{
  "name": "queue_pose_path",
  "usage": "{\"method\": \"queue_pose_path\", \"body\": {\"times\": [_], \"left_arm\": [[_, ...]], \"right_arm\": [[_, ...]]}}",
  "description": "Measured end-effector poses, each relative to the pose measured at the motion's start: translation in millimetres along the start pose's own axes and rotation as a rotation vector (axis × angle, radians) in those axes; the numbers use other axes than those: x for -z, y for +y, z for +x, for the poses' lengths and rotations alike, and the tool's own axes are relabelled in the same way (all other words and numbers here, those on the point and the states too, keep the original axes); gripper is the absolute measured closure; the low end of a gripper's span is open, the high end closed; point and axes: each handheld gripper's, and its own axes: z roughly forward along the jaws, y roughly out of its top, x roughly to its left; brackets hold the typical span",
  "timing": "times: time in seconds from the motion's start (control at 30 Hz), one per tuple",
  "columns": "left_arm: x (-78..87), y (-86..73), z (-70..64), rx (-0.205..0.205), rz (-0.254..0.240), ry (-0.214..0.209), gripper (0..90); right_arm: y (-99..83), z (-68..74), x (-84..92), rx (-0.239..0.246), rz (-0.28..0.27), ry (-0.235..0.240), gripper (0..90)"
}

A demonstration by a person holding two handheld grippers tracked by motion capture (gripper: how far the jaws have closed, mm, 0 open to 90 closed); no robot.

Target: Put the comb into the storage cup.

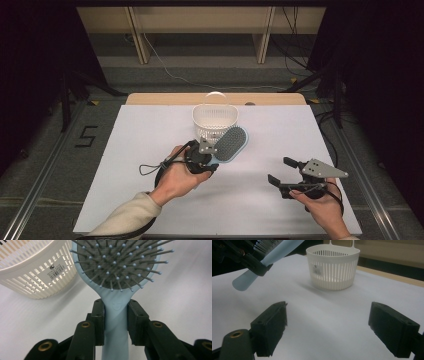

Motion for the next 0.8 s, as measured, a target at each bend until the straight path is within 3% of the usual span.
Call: {"method": "queue_pose_path", "body": {"times": [0.8], "left_arm": [[3.7, 1.5, 3.9, 0.03, -0.074, 0.017, 69.5]], "right_arm": [[-0.1, 0.0, 0.0, 0.001, 0.001, 0.002, 15.9]]}}
